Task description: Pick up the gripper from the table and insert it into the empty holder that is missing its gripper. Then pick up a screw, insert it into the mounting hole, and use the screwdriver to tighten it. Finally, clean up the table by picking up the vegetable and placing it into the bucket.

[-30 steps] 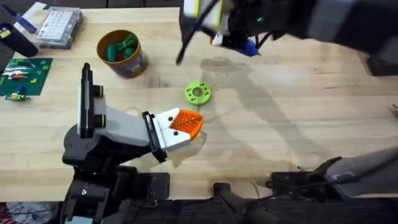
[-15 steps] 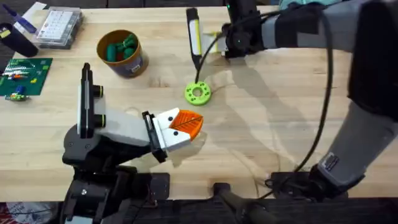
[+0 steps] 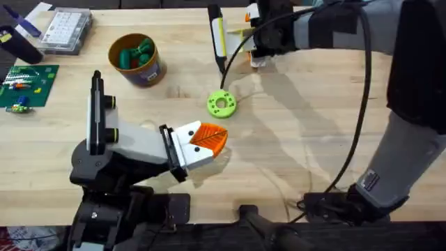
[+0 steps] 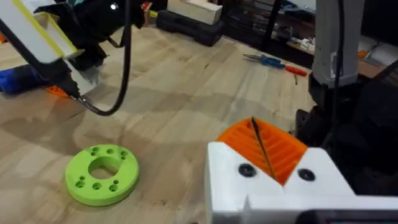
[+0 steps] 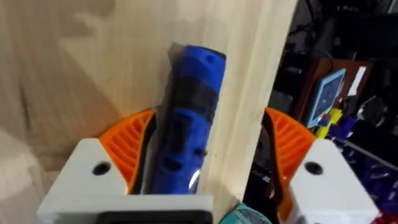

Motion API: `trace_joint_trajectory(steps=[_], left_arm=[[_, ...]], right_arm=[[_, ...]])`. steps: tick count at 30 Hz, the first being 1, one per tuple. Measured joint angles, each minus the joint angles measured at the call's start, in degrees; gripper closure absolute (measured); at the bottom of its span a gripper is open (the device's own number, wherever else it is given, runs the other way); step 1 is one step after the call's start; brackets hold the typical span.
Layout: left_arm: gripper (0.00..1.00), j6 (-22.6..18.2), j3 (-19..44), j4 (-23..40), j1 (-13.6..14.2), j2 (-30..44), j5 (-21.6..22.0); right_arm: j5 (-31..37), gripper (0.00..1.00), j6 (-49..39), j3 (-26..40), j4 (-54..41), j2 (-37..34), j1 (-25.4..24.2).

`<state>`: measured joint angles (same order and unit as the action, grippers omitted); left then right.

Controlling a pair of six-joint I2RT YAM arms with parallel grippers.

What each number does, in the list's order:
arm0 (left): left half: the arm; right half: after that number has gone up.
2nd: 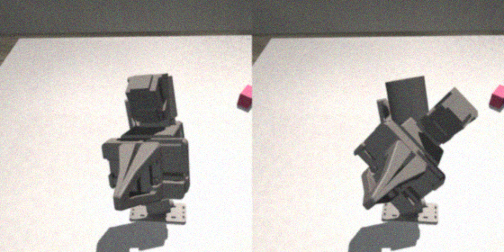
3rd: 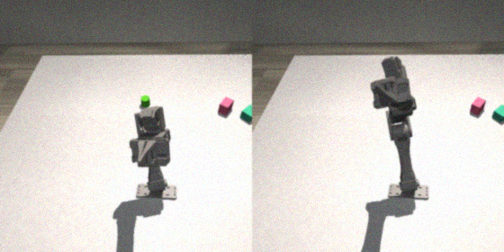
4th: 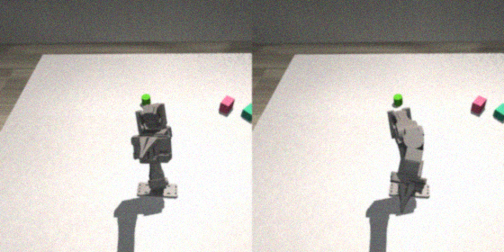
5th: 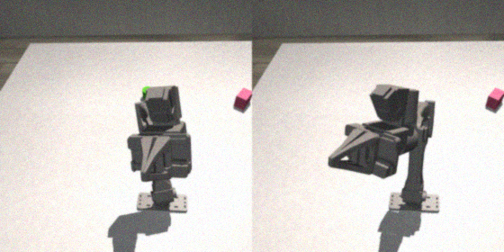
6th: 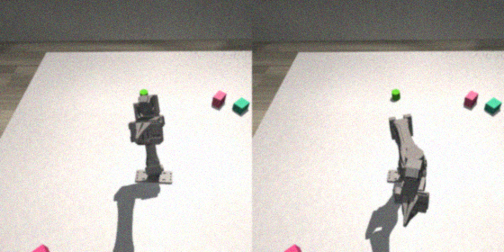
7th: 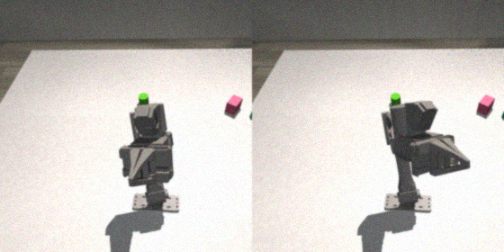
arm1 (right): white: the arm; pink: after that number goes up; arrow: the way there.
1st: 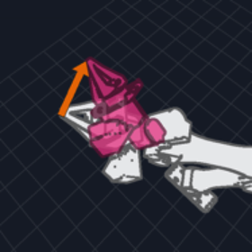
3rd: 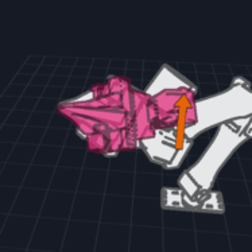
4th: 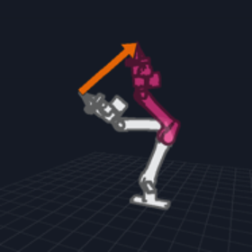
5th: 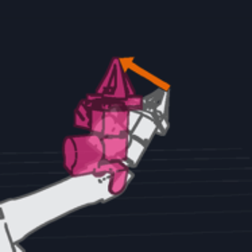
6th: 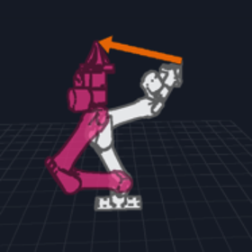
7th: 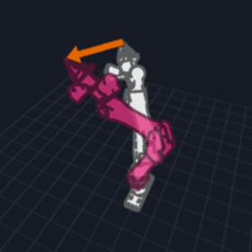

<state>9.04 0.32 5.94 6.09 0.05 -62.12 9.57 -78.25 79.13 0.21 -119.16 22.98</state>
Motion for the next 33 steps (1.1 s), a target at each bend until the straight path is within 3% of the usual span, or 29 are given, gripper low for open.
trace_joint_trajectory(steps=[3, 4, 7, 8, 9, 16, 24, 29, 33], left_arm=[[0.964, -0.1, 0.0, 0.0, 0.0, 0.0, 0.0], [0.676, -0.4, 0.0, 0.0, 0.0, 0.0, 0.2], [0.205, -0.4, 0.0, 0.0, 0.0, 0.0, 0.2], [0.084, -0.3, 0.0, 0.0, 0.0, 0.0, 0.2], [0.033, -0.3, 0.0, 0.0, 0.0, 0.0, 0.2], [0.015, -0.4, 0.0, -0.3, 0.0, 0.0, 1.2], [0.015, -0.2, 1.0, 0.7, 0.0, 0.0, 7.6], [0.015, 0.6, 8.7, 14.7, 0.0, 0.3, 15.0], [0.014, 0.9, 19.8, 26.3, 0.0, 5.0, 21.6]], right_arm=[[0.0, 0.01, 1.0, 0.2, -1.9, 0.3, -0.2], [0.1, 0.008, 2.4, 0.2, -6.0, 1.5, -0.2], [0.0, 0.008, 4.7, 0.2, -10.7, 3.1, -0.2], [0.0, 0.008, 5.8, 0.0, -11.8, 3.5, -0.2], [0.0, 0.008, 7.2, -0.1, -13.0, 4.0, -0.2], [-0.2, 0.008, 25.0, -1.1, -19.8, 12.0, 0.4], [-0.4, 0.007, 45.0, -1.1, -31.0, 28.3, 0.7], [-0.5, 0.007, 53.3, -1.1, -37.6, 35.9, 0.3], [-0.6, 0.007, 60.1, -1.1, -41.6, 40.7, -1.0]])
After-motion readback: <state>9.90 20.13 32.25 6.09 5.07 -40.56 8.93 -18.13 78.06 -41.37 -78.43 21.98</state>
